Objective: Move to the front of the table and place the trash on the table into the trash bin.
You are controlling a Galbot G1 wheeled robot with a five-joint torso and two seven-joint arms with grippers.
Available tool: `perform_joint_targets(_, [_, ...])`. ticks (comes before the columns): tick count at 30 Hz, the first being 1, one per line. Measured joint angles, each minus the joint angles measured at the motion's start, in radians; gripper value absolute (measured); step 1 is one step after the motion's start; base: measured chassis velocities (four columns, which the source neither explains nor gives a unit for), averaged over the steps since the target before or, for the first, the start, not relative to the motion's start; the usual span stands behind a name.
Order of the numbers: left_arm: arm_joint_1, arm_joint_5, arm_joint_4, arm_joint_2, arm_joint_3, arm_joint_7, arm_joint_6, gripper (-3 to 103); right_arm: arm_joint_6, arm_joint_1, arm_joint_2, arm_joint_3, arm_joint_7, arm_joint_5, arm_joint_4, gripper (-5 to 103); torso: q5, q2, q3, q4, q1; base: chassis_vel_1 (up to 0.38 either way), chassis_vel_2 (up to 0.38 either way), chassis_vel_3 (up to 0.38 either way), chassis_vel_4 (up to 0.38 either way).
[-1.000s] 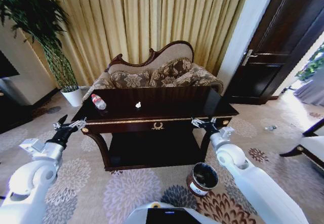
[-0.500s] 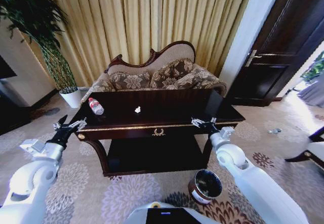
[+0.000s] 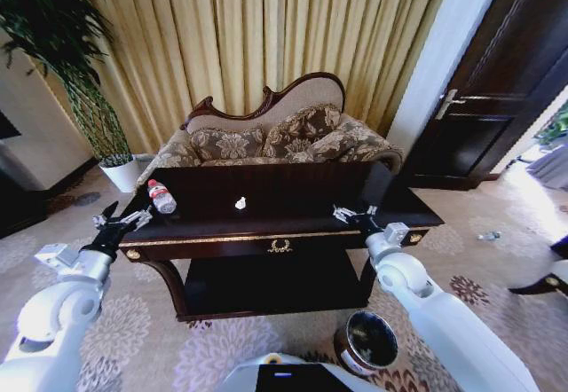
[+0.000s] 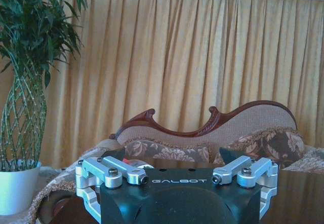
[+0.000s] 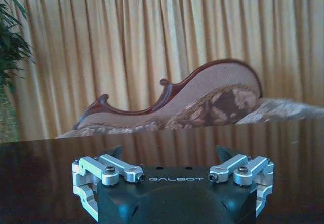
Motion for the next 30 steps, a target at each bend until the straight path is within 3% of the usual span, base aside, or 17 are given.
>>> perform_joint_targets(8, [0.037,-0.001,-0.032,-0.032,-0.025,0.0,0.0,100,-0.044,0.057,-0.042,-0.046,-0.026,0.041,-0.002,100,-0.0001,0.0,0.0,0.0002,-0.001,0.0,0.0,0.0,0.0])
perform_joint_targets(13, [0.061,-0.001,-0.035,-0.054,-0.053,0.013,-0.005,100,-0.082,0.137,-0.103,-0.119,-0.044,0.109,0.001,100,0.0,0.0,0.0,0.0001,-0.001,0.0,0.0,0.0,0.0])
perform_joint_targets(23, [0.085,0.0,-0.057,-0.09,-0.067,0.016,-0.007,100,-0.087,0.22,-0.132,-0.234,-0.052,0.151,-0.009,100,0.0001,0.0,0.0,0.0,-0.001,0.0,0.0,0.0,0.0])
perform_joint_targets(30, [0.101,0.0,-0.064,-0.109,-0.09,0.022,-0.008,100,-0.065,0.268,-0.16,-0.279,-0.129,0.155,-0.04,100,-0.0002,0.0,0.0,-0.0001,0.0,0.0,0.0,0.0,0.0])
